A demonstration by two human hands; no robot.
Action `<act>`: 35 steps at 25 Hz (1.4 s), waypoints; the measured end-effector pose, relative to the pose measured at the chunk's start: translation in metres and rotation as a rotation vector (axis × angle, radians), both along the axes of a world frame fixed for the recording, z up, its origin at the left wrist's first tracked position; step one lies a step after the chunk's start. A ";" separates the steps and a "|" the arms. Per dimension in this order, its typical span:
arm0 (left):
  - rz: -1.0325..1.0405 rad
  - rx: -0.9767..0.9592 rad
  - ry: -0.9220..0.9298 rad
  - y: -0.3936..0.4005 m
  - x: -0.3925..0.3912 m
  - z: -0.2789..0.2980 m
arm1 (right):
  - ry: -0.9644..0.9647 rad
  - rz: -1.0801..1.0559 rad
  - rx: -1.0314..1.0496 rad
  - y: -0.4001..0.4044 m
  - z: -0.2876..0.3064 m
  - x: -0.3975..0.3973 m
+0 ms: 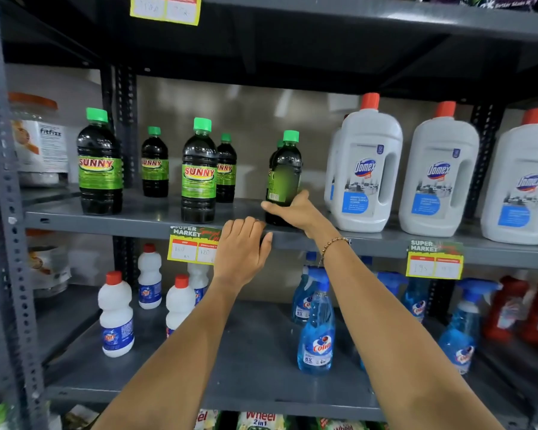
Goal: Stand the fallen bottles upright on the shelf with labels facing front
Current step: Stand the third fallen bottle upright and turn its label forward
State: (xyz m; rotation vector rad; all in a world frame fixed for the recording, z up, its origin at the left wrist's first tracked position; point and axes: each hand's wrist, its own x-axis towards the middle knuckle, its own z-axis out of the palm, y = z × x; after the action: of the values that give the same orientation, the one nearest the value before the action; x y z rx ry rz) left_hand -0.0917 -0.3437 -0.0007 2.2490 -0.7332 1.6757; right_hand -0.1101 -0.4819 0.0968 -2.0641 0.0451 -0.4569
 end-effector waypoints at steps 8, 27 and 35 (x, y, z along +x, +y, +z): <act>0.016 0.012 0.019 0.000 0.000 -0.001 | -0.178 -0.135 -0.008 0.001 -0.010 0.008; -0.015 0.008 0.002 0.002 0.001 -0.002 | -0.117 -0.021 -0.019 -0.006 -0.012 -0.005; -0.011 0.006 -0.003 0.003 0.001 -0.001 | -0.061 -0.040 -0.017 -0.002 -0.008 -0.015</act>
State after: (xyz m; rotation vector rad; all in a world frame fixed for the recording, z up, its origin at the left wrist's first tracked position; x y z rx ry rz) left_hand -0.0909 -0.3411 -0.0017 2.2431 -0.7512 1.6737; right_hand -0.1248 -0.4841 0.0887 -2.0677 0.0460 -0.5464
